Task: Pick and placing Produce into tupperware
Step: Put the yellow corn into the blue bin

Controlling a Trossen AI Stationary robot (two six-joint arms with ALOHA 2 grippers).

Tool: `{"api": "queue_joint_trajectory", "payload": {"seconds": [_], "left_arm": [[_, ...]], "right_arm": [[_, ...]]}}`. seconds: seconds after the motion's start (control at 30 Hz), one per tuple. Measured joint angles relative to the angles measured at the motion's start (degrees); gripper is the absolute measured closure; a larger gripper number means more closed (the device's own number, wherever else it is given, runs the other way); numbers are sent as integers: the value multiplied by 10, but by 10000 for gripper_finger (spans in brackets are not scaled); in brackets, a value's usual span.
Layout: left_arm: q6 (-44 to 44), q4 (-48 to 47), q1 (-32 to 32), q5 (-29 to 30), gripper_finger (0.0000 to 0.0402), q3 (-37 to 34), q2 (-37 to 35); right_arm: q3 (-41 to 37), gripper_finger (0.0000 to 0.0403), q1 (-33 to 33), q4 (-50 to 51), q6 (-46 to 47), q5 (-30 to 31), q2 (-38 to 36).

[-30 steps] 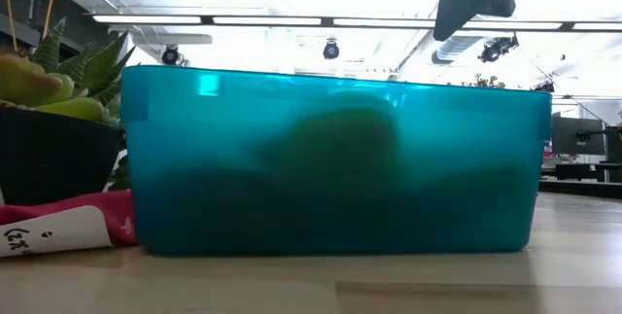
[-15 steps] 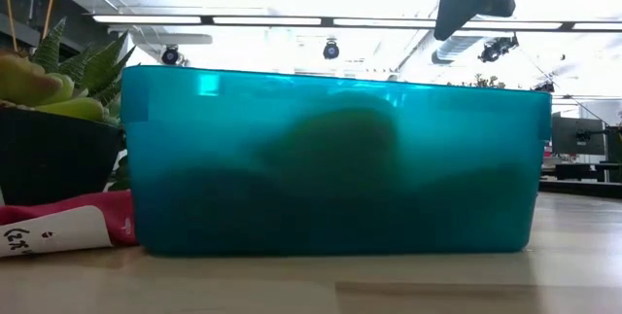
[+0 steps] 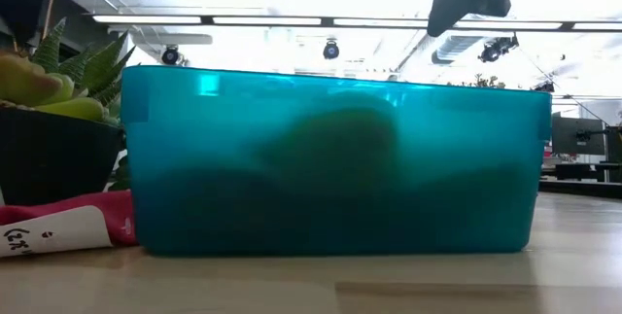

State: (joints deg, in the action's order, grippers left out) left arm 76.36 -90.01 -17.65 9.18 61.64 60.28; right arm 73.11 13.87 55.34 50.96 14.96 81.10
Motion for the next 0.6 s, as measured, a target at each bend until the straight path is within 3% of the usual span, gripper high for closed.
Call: {"api": "queue_joint_trajectory", "payload": {"seconds": [0.6], "left_arm": [[37,69,0,-86,289,-22,0]], "right_arm": [[0,401,0,-11,0,0,0]]}}
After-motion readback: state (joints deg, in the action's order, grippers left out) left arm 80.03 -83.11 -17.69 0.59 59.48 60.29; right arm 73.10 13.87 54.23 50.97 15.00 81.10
